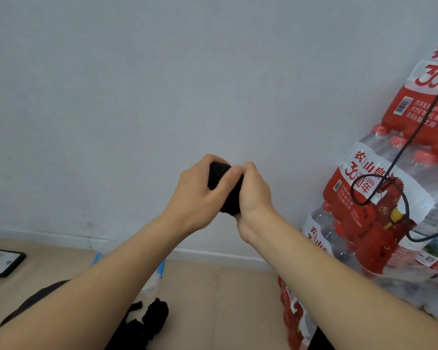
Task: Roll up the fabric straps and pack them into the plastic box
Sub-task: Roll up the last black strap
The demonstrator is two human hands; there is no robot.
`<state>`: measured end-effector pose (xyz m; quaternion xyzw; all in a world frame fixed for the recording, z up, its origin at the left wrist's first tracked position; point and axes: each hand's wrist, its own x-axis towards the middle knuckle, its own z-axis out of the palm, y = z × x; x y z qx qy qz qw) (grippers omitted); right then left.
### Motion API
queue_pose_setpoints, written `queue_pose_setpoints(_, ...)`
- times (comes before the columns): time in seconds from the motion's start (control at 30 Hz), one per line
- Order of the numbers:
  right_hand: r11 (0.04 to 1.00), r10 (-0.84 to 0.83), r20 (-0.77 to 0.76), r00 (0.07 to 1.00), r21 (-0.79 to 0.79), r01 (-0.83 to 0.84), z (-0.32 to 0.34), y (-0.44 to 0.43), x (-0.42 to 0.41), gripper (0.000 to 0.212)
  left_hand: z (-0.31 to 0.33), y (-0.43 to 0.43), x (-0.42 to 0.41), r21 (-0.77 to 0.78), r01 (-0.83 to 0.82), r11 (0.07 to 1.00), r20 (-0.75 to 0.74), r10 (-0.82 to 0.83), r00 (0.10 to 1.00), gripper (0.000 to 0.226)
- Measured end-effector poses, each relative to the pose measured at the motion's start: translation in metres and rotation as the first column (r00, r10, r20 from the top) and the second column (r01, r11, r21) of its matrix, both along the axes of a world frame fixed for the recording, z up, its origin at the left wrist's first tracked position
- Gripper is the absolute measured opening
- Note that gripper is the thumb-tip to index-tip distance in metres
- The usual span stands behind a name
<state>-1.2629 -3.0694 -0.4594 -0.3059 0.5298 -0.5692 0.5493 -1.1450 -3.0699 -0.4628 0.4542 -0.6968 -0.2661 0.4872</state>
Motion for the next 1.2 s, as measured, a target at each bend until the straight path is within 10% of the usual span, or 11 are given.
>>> queue_pose_setpoints(0.27,0.872,0.489,0.239,0.839,-0.091,-0.482,0.006,0.004,-0.018,0.032,0.006,0.014,0.009,-0.087,-0.005,0.996,0.021,0.007,1.0,0.027)
queue_pose_setpoints(0.7,0.79,0.596,-0.314,0.739,0.067,-0.609,0.009,0.034,0.013,0.056,0.002,0.044,0.06,0.213,0.052,0.976,-0.079,-0.036,0.996,0.021)
queue_pose_setpoints(0.83,0.805,0.512,-0.494,0.703,-0.009,-0.593,-0.007,0.051,0.029,0.029,-0.006,0.061,0.084,0.339,0.085,0.937,-0.12,-0.047,0.992,0.028)
queue_pose_setpoints(1.07,0.732,0.328,-0.943,0.058,0.215,-0.646,-0.066,0.073,0.048,0.066,-0.084,0.081,0.134,0.382,0.062,0.922,0.365,-0.212,0.906,0.028)
queue_pose_setpoints(1.2,0.677,0.398,-0.892,-0.216,0.445,-0.586,-0.109,0.073,0.057,0.064,-0.142,0.076,0.175,0.36,-0.069,0.931,0.864,-0.304,0.4,0.036)
